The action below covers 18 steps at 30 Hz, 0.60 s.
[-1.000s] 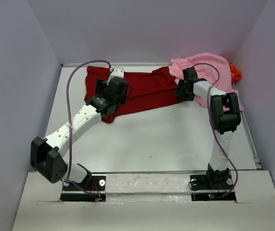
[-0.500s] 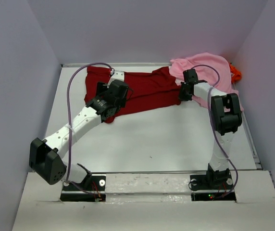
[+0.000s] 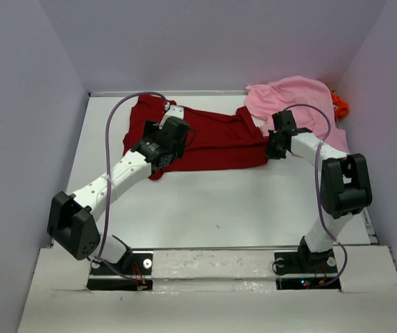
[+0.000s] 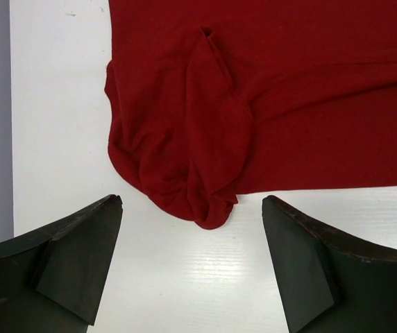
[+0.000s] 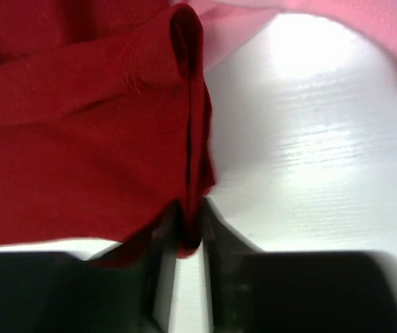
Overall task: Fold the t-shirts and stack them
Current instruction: Fold the tshirt
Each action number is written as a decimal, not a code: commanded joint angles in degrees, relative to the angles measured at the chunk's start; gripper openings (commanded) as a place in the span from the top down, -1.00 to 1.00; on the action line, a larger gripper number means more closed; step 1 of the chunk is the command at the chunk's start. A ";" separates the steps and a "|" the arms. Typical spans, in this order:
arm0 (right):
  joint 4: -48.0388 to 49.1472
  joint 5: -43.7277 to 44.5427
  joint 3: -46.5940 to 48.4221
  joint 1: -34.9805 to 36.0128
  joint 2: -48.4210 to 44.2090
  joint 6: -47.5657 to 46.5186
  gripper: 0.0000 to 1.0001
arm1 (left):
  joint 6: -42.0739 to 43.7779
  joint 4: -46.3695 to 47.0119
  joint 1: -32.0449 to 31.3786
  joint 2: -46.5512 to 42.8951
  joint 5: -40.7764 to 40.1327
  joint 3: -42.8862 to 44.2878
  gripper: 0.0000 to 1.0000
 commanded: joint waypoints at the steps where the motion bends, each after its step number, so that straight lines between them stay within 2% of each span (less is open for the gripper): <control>1: -1.31 0.35 1.03 0.40 -1.72 -0.92 0.37 | 0.30 -0.48 -0.23 0.24 -0.87 0.93 -0.90; 5: -2.02 -0.71 5.85 0.40 -1.80 -1.35 -0.14 | 0.21 -0.39 -0.06 2.18 -2.37 1.81 -0.90; 7: -2.46 -1.07 8.22 0.92 -1.02 -1.88 -0.24 | 0.04 0.57 1.25 3.93 0.42 3.12 -0.91; 11: -2.55 -3.17 13.24 0.92 1.36 -2.23 -0.30 | -0.05 2.15 3.02 6.66 2.71 6.03 -0.90; 13: -2.20 -3.88 16.39 0.92 2.93 -2.15 -0.31 | -0.31 5.67 6.69 8.67 8.74 7.16 -0.91; 15: -1.94 -5.81 20.43 1.54 5.92 -2.24 -0.31 | -1.28 4.36 9.77 12.79 12.20 12.14 -0.90; 18: -1.76 -7.48 25.45 2.07 11.02 -2.50 -0.31 | 0.12 5.50 11.19 17.63 12.22 17.51 -0.91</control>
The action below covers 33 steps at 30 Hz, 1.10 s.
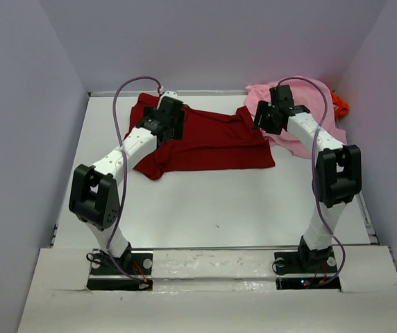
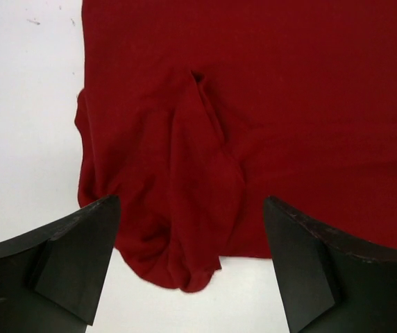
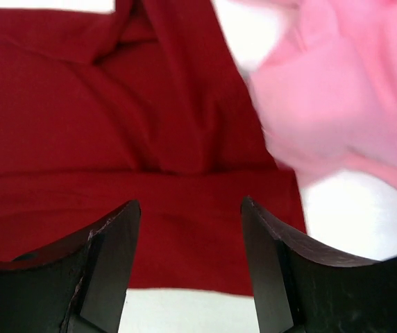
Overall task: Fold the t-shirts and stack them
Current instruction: Fold the tshirt
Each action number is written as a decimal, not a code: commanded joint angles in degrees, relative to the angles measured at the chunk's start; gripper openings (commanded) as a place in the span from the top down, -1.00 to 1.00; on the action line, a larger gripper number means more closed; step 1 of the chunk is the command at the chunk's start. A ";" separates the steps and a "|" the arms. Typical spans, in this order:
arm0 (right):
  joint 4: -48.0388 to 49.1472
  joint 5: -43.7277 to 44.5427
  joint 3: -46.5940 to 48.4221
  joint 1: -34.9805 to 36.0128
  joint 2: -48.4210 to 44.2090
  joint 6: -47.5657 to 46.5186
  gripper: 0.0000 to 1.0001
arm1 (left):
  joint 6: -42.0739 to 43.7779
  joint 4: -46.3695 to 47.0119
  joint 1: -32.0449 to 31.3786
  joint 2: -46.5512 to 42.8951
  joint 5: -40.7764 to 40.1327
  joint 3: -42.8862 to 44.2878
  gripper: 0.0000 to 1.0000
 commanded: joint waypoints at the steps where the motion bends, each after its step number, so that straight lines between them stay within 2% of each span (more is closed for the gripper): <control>1: 0.95 -3.79 7.71 1.19 6.45 -1.06 -0.31 | 0.43 1.00 2.84 5.73 3.41 9.81 -0.90; 10: -0.71 -10.03 26.96 1.81 24.90 -0.09 -0.31 | 0.61 3.98 9.17 24.97 10.78 19.68 -0.89; 16: -2.03 -11.79 35.32 2.33 31.60 0.70 -0.31 | 0.17 3.89 11.28 30.00 13.43 22.31 -0.89; 19: -1.95 -12.14 34.72 2.33 32.40 0.96 -0.31 | -0.09 2.84 12.25 31.14 14.22 22.58 -0.89; 26: -0.54 -8.28 25.06 2.33 27.66 -0.53 -0.30 | -0.71 1.96 13.48 29.39 12.56 16.88 -0.89; 33: 1.12 -6.51 14.95 2.33 22.12 0.70 -0.29 | -5.01 3.01 13.57 23.33 14.48 3.36 -0.88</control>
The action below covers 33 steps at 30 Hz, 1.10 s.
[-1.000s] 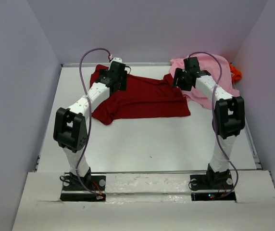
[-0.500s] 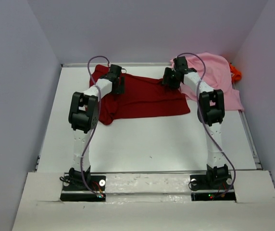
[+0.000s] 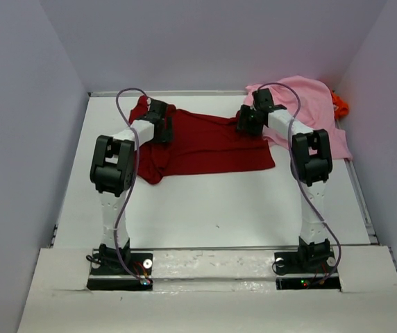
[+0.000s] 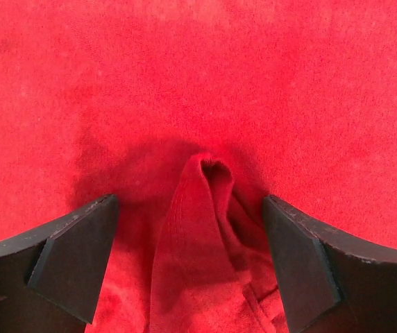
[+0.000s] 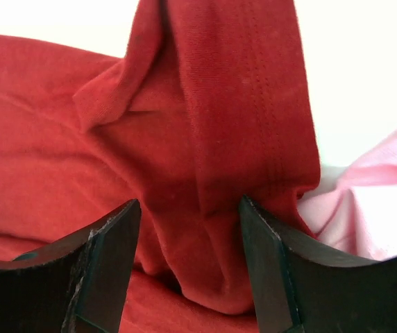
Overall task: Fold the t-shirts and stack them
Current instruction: Fold the tshirt
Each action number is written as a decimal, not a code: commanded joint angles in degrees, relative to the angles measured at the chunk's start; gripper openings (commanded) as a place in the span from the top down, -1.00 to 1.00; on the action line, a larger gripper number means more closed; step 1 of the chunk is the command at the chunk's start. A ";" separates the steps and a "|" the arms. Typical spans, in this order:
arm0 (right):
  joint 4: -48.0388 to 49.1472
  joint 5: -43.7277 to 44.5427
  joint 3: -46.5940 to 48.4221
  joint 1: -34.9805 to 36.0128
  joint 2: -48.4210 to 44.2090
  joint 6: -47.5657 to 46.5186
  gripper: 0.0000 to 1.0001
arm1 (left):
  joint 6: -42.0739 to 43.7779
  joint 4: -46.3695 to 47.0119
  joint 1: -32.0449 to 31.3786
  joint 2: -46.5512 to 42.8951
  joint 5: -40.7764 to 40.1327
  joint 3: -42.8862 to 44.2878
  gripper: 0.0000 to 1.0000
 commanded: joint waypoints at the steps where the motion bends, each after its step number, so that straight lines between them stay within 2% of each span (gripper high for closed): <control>1: -0.71 2.10 -5.62 0.54 -3.71 0.37 -0.29 | -1.85 -4.18 -0.02 -3.77 1.89 -6.12 -0.89; 8: 0.96 4.30 -12.84 0.54 -9.08 0.11 -0.29 | -3.08 -4.53 -0.81 -6.94 3.21 -12.54 -0.88; 13: 2.37 5.70 -21.01 0.54 -15.05 0.46 -0.29 | -3.61 -4.97 -3.36 -10.54 -0.91 -18.34 -0.87; 16: 2.46 7.46 -24.44 0.54 -17.34 0.28 -0.29 | -4.66 -4.53 -4.24 -14.49 -0.39 -21.76 -0.88; 20: 2.55 7.72 -26.03 0.54 -18.67 0.37 -0.29 | -4.75 -3.92 -4.95 -16.88 -1.26 -25.38 -0.87; 25: 4.30 3.78 -25.77 0.54 -20.51 -1.38 -0.29 | -5.02 -2.86 -5.47 -22.05 -5.22 -23.99 -0.87; 31: 6.59 1.48 -23.75 5.27 -25.69 -5.24 -0.30 | -3.00 -0.22 -5.82 -40.75 -8.12 -18.90 -0.88; 33: 5.98 2.62 -23.31 6.43 -26.66 -5.95 -0.30 | -1.33 -1.10 -6.17 -43.67 -7.16 -17.57 -0.96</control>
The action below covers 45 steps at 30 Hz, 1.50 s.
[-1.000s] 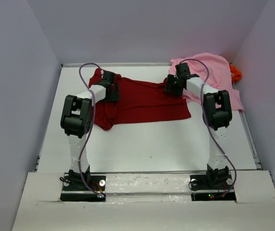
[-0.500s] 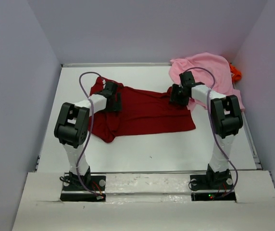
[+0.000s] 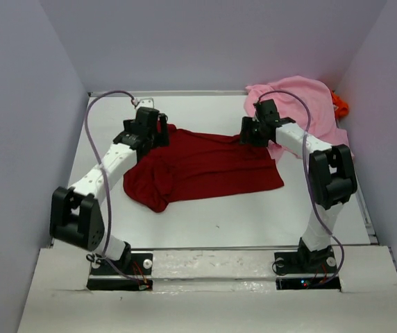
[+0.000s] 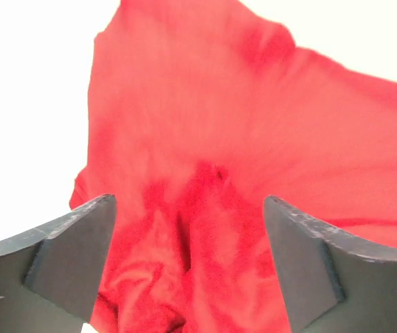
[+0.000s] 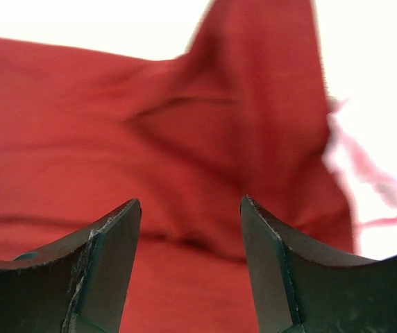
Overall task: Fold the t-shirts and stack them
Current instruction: Fold the tshirt
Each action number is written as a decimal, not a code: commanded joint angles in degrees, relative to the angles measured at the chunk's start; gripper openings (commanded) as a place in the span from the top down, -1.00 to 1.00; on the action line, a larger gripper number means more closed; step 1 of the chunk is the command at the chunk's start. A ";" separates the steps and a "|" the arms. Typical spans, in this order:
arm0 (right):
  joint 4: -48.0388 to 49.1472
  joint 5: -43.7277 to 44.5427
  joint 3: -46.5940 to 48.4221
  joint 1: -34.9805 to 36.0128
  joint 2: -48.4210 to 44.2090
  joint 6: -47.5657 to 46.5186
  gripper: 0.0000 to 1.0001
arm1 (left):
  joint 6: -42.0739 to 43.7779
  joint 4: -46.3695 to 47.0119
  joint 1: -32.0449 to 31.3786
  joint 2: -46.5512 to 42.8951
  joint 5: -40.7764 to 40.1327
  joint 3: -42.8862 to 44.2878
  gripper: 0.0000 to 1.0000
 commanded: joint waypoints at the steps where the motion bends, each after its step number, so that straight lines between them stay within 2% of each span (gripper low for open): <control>1: 2.78 -0.28 2.24 3.46 -5.18 -3.00 -0.31 | 2.72 -1.38 -0.62 -10.59 -2.26 5.91 -0.96; 6: 2.17 0.60 2.94 3.46 -3.34 -2.48 -0.31 | 1.58 -10.52 -2.64 -16.22 -1.47 3.91 -0.96; 10: 2.17 -0.36 3.56 3.46 -1.59 -1.78 -0.31 | -3.15 -13.42 -8.60 -23.06 0.73 -2.42 -0.96; 19: 2.08 -0.19 4.26 3.46 -0.70 -1.42 -0.31 | -8.62 -23.35 -15.56 -28.18 1.70 -1.56 -0.96; 25: 2.08 0.25 3.56 3.46 -0.70 -1.16 -0.30 | -12.47 -30.04 -23.45 -25.81 -1.56 -4.17 -0.95; 30: 2.17 0.51 3.03 3.46 -1.23 -0.98 -0.30 | -15.21 -29.70 -28.48 -25.10 -1.03 -9.99 -0.96; 34: 2.17 -0.19 3.03 3.46 -1.41 -0.72 -0.30 | -17.06 -33.04 -31.47 -18.18 -2.96 -8.24 -0.96; 40: 2.17 -0.28 2.68 3.46 -2.02 -0.98 -0.30 | -23.21 -38.22 -34.99 -8.16 -13.59 -4.29 -0.95; 45: 2.17 -0.72 2.68 3.46 -2.02 -1.07 -0.30 | -23.91 -39.72 -35.17 -5.07 -17.11 -2.96 -0.92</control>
